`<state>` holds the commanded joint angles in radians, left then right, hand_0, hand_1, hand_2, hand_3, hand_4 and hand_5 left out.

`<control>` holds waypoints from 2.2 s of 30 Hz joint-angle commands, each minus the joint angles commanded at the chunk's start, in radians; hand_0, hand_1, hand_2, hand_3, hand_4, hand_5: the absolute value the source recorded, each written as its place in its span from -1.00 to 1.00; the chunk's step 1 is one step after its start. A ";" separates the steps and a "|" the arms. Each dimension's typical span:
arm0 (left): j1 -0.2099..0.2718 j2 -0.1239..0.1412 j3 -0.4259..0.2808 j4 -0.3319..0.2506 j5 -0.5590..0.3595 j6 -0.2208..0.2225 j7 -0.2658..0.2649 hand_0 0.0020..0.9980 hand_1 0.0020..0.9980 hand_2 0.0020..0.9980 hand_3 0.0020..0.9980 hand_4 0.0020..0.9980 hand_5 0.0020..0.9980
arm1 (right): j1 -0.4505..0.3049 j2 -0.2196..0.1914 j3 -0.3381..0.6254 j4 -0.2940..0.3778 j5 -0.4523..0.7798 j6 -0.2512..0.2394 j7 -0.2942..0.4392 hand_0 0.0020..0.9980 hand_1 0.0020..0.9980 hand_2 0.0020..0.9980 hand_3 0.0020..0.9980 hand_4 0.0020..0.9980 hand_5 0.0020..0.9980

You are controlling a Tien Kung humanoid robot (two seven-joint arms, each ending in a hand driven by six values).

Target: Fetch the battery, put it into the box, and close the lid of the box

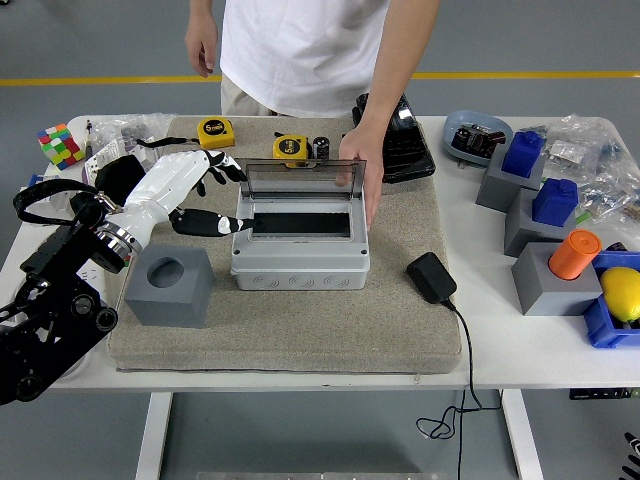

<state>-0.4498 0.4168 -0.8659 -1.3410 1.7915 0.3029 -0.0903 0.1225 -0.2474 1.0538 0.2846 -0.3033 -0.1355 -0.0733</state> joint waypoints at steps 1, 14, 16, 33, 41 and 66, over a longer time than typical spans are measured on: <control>-0.001 -0.002 -0.002 -0.008 -0.003 0.011 -0.009 -0.49 0.04 0.12 0.16 1.00 -0.31 | 0.000 0.000 0.000 0.000 0.000 0.000 0.000 0.25 0.30 0.28 0.07 0.91 -0.16; -0.068 -0.061 0.010 0.048 -0.027 0.019 -0.002 0.01 0.33 0.31 0.42 1.00 0.17 | -0.001 0.001 -0.005 0.000 0.003 -0.001 0.001 0.25 0.30 0.28 0.07 0.91 -0.16; -0.084 -0.073 0.023 0.069 -0.031 -0.001 0.013 0.01 0.33 0.31 0.42 1.00 0.17 | -0.001 0.002 -0.006 0.001 0.003 -0.002 0.001 0.25 0.30 0.28 0.07 0.91 -0.16; -0.122 -0.117 0.090 0.108 -0.022 -0.036 0.054 0.32 0.50 0.43 0.50 1.00 0.48 | -0.004 0.003 -0.008 0.000 0.005 0.001 0.003 0.25 0.30 0.28 0.07 0.91 -0.16; -0.118 -0.110 0.065 0.067 -0.012 -0.030 0.051 0.25 0.46 0.40 0.48 1.00 0.47 | -0.002 0.004 -0.010 0.003 0.006 -0.005 0.010 0.25 0.30 0.28 0.07 0.91 -0.16; -0.178 -0.136 0.075 0.145 -0.008 -0.026 0.061 0.17 0.44 0.38 0.46 1.00 0.42 | -0.003 0.005 -0.014 0.002 0.009 -0.007 0.011 0.25 0.30 0.27 0.07 0.92 -0.16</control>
<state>-0.6273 0.2812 -0.7909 -1.1961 1.7838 0.2773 -0.0295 0.1196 -0.2426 1.0396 0.2863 -0.2940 -0.1420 -0.0619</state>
